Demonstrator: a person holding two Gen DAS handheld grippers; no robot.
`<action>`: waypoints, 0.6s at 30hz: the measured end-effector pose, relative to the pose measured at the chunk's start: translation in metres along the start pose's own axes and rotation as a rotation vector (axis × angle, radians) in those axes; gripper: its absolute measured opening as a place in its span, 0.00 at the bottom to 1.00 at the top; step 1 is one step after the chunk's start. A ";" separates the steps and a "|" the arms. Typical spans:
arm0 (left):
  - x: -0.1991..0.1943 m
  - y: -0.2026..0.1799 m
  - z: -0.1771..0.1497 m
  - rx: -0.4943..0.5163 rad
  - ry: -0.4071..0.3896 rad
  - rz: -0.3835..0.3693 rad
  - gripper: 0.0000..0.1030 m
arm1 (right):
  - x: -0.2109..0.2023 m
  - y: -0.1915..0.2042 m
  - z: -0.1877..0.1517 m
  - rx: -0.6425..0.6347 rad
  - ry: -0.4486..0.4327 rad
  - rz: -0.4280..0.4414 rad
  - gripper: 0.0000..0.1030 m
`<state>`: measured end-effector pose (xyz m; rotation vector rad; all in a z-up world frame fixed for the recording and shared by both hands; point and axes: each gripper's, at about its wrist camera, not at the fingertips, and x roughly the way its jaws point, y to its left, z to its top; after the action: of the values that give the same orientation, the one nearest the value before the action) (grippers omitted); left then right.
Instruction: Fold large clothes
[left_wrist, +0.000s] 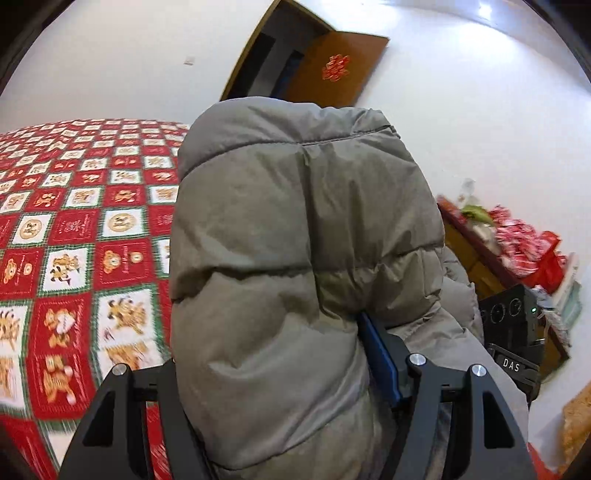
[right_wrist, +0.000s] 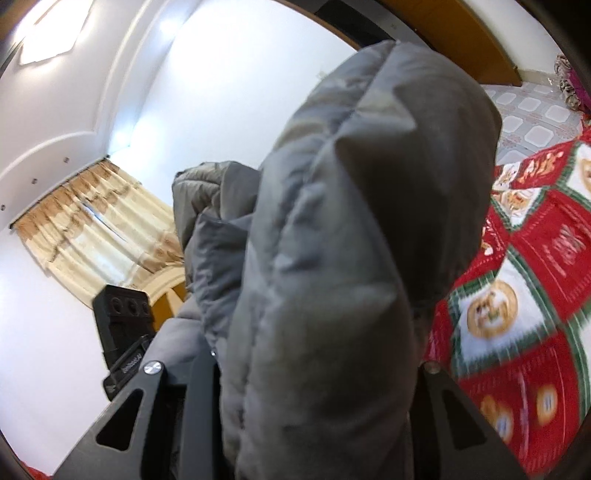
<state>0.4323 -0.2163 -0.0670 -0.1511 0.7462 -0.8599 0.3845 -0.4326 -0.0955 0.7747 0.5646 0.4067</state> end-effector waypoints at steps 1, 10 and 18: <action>0.009 0.004 -0.001 0.005 0.012 0.020 0.65 | 0.007 -0.009 0.001 0.003 0.015 -0.017 0.33; 0.068 0.037 -0.024 -0.005 0.102 0.138 0.66 | 0.046 -0.059 -0.006 0.093 0.106 -0.156 0.33; 0.069 0.046 -0.031 -0.020 0.112 0.173 0.67 | 0.063 -0.046 0.003 0.054 0.141 -0.257 0.36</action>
<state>0.4703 -0.2316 -0.1459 -0.0549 0.8596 -0.7001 0.4413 -0.4305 -0.1491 0.7174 0.8001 0.2100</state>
